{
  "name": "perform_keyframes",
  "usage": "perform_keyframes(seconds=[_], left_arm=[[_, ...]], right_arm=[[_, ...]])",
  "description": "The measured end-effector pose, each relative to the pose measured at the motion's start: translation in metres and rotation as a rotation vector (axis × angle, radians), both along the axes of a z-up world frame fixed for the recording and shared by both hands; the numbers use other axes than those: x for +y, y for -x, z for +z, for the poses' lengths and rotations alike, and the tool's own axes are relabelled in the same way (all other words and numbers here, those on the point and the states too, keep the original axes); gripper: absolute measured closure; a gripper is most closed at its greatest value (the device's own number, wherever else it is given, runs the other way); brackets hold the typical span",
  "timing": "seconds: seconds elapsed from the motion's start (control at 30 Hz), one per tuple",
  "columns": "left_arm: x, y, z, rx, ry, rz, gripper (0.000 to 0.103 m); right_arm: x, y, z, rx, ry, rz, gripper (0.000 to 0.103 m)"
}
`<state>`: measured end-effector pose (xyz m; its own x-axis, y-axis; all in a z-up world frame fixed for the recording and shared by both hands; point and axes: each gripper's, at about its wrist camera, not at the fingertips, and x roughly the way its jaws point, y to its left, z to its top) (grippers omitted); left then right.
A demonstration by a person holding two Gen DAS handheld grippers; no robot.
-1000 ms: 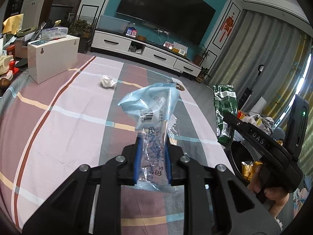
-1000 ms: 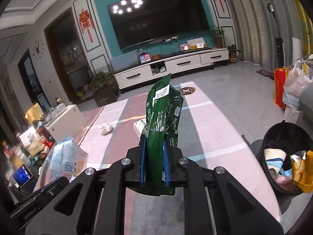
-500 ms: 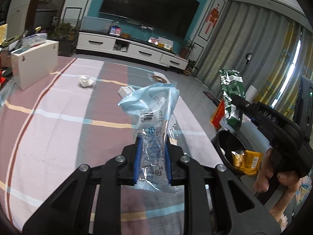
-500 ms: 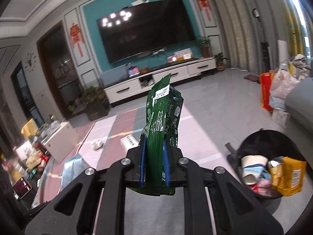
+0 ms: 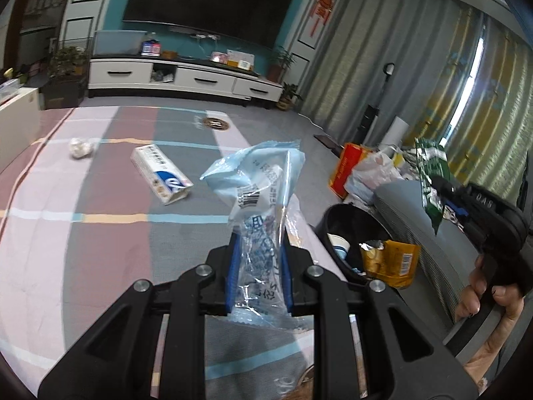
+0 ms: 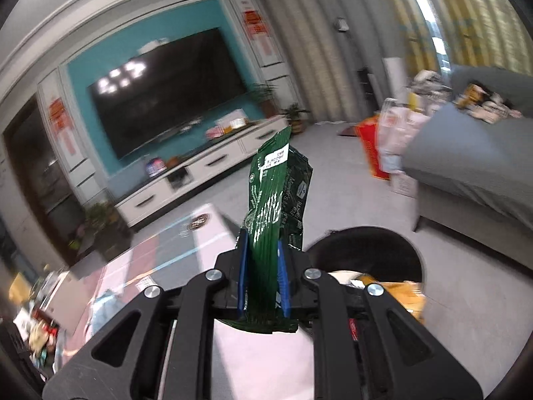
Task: Collect trash
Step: 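Carry the clear plastic bag and dark green bag over the black bin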
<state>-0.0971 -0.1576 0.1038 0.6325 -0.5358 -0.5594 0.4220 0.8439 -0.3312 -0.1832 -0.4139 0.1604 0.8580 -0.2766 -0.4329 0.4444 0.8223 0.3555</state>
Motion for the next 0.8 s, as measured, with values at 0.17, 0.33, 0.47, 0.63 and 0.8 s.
perform_keyframes(seconds=[0.17, 0.33, 0.47, 0.63, 0.8], left_arm=[[-0.04, -0.005, 0.007, -0.001, 0.006, -0.073, 0.082], [-0.081, -0.012, 0.007, 0.037, 0.038, -0.158, 0.081], [-0.117, -0.023, -0.002, 0.1, 0.058, -0.224, 0.081], [-0.155, -0.037, -0.028, 0.205, 0.048, -0.266, 0.081], [-0.181, -0.042, -0.052, 0.26, 0.013, -0.293, 0.081]], right_arm=[[-0.041, 0.015, -0.019, 0.052, -0.062, -0.116, 0.086], [-0.066, 0.023, -0.04, 0.115, -0.104, -0.176, 0.086], [-0.077, 0.022, -0.056, 0.168, -0.135, -0.184, 0.086], [-0.09, 0.012, -0.08, 0.21, -0.199, -0.142, 0.085], [-0.101, 0.006, -0.092, 0.164, -0.267, -0.111, 0.085]])
